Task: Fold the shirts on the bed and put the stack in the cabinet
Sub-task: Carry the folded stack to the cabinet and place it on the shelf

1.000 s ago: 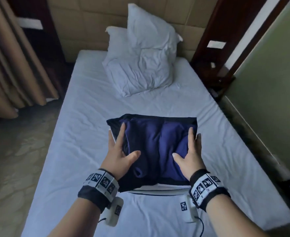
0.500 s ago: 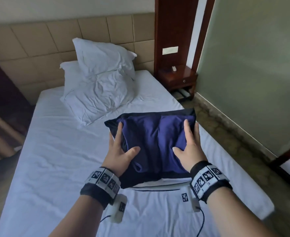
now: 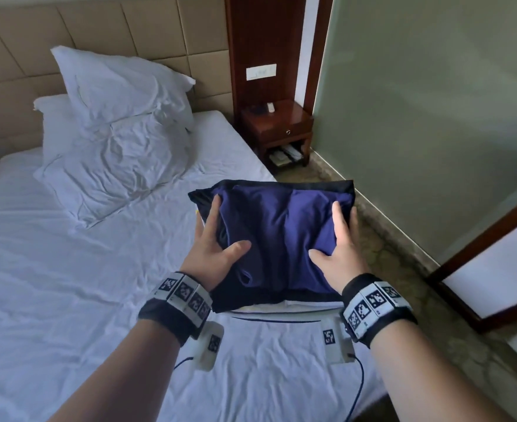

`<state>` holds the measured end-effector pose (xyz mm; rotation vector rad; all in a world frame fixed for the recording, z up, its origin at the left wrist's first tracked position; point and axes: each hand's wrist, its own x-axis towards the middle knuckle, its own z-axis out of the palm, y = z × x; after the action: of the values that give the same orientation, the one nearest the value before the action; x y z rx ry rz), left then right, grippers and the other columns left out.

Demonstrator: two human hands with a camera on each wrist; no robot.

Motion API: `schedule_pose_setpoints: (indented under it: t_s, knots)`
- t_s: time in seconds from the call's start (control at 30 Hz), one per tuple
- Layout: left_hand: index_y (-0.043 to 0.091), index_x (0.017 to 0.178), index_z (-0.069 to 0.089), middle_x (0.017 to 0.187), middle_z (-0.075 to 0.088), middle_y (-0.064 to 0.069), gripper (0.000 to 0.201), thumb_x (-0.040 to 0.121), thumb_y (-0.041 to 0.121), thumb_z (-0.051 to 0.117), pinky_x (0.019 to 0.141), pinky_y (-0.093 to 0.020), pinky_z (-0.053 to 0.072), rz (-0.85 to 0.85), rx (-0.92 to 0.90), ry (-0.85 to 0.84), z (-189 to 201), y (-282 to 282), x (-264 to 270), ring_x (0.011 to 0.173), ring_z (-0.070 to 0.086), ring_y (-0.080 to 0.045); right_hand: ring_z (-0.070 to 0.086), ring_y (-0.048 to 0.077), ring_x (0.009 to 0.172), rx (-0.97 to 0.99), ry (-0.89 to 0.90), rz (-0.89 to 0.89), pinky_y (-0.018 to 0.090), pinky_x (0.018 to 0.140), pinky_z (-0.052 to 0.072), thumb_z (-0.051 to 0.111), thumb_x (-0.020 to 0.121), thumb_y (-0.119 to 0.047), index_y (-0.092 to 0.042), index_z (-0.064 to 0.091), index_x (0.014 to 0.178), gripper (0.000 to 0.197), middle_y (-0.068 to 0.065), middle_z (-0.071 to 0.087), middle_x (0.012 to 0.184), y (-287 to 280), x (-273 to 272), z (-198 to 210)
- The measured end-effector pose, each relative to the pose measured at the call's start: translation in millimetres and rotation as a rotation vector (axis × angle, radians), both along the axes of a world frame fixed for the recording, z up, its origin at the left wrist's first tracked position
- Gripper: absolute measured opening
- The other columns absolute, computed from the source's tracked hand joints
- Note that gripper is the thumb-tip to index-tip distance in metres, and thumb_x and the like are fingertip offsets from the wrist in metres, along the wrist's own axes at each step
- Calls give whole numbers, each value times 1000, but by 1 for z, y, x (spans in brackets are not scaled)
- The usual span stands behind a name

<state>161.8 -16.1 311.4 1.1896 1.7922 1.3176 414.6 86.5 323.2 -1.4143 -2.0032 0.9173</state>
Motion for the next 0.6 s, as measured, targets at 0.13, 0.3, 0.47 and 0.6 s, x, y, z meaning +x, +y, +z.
schedule_pose_setpoints:
  t_s: [0.13, 0.3, 0.47, 0.6]
  knots:
    - [68, 150, 9, 169, 9, 0, 115, 62, 58, 82, 128, -43, 18, -108, 56, -1, 14, 29, 15, 156, 8, -4, 2, 10, 154, 72, -4, -81, 14, 114, 11, 75, 82, -11, -36, 9, 161, 106, -6, -15, 168, 4, 27, 18]
    - [64, 152, 8, 168, 12, 6, 125, 58, 52, 89, 127, -41, 21, -297, 194, -23, 39, 63, 55, 154, 13, -1, 0, 9, 155, 148, 39, -192, 16, 115, 9, 78, 79, -7, -37, 14, 160, 108, -6, -13, 168, 9, 77, 55]
    - [63, 153, 2, 171, 5, 5, 126, 60, 53, 86, 128, -46, 9, -428, 211, 30, 66, 104, 111, 156, -8, -7, 2, 6, 154, 182, 58, -309, 20, 118, 13, 77, 81, -9, -43, 12, 159, 108, -13, -16, 167, 7, 142, 85]
    - [65, 152, 2, 172, 0, 0, 126, 56, 57, 83, 120, -30, -1, -523, 212, 42, 79, 138, 168, 154, -16, -4, 5, -3, 147, 199, 49, -407, 15, 112, 15, 76, 84, -11, -46, 10, 159, 105, -17, -18, 166, 8, 201, 89]
